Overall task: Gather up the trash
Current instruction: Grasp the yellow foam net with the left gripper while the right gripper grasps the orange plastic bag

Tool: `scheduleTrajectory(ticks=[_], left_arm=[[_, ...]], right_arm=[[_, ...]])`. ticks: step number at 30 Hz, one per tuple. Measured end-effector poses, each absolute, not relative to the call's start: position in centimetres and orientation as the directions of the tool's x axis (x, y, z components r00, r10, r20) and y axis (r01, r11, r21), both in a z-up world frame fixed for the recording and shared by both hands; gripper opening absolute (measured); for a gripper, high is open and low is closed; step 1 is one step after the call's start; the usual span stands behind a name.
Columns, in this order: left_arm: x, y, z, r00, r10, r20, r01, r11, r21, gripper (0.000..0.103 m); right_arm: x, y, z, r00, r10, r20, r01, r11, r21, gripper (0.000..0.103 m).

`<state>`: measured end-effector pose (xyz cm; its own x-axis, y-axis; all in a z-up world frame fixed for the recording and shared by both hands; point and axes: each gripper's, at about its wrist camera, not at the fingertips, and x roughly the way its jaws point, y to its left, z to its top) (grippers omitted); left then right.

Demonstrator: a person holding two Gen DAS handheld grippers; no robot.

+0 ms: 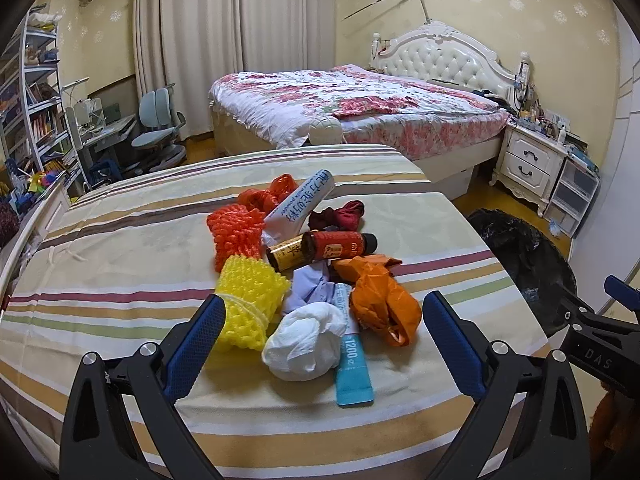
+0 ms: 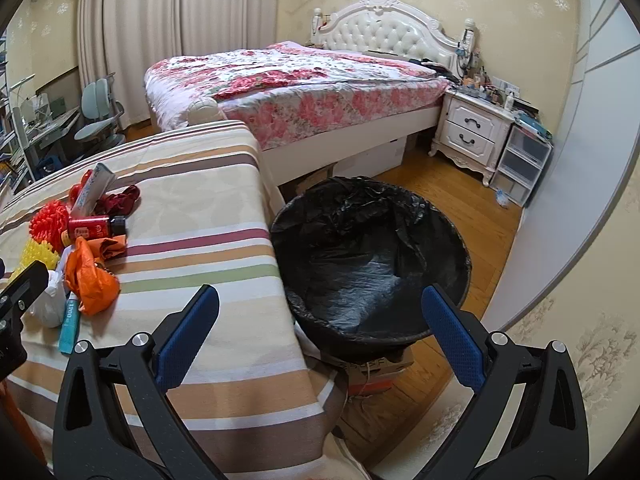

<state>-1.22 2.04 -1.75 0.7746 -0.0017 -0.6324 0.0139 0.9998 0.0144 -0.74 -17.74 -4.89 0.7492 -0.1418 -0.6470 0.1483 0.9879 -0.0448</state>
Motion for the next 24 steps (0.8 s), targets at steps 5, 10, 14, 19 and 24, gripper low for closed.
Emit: scheduleTrajectory(ticks=[5,10,14,19,24], left_arm=[[-1.8,4.0,-1.4,0.769,0.019,-0.639,0.013,0.999,0.045,0.096],[-2.1,6.3,-1.5,0.759,0.028,-0.651,0.0,0.999,0.044,0.095],[-2.2,8.0,-1.5,0.754,0.049,-0.655,-0.034,0.999,0.037,0.087],[-1.8,9.5,-1.6,0.745,0.049,-0.665,-0.048,0.999,0.02,0.079],[-0.9,10.0,-1.7,0.743,0.046,-0.668,-0.037,0.999,0.027,0.079]], right_arm=[[-1.0,-16.3,-4.1,0.75,-0.103,-0.653,0.101,0.994,-0.04,0.097],[-1.1,-14.7,-3.6,0.747,-0.071,-0.661,0.056,0.997,-0.044,0.084],[-1.1,-13.4,-2.9,0.751,-0.056,-0.658,0.028,0.998,-0.053,0.083],[-0.1,-12.5,-2.0,0.751,-0.041,-0.659,-0.001,0.998,-0.062,0.083],[0.8,-11.3,-1.7,0.748,-0.028,-0.663,-0.021,0.998,-0.065,0.083]])
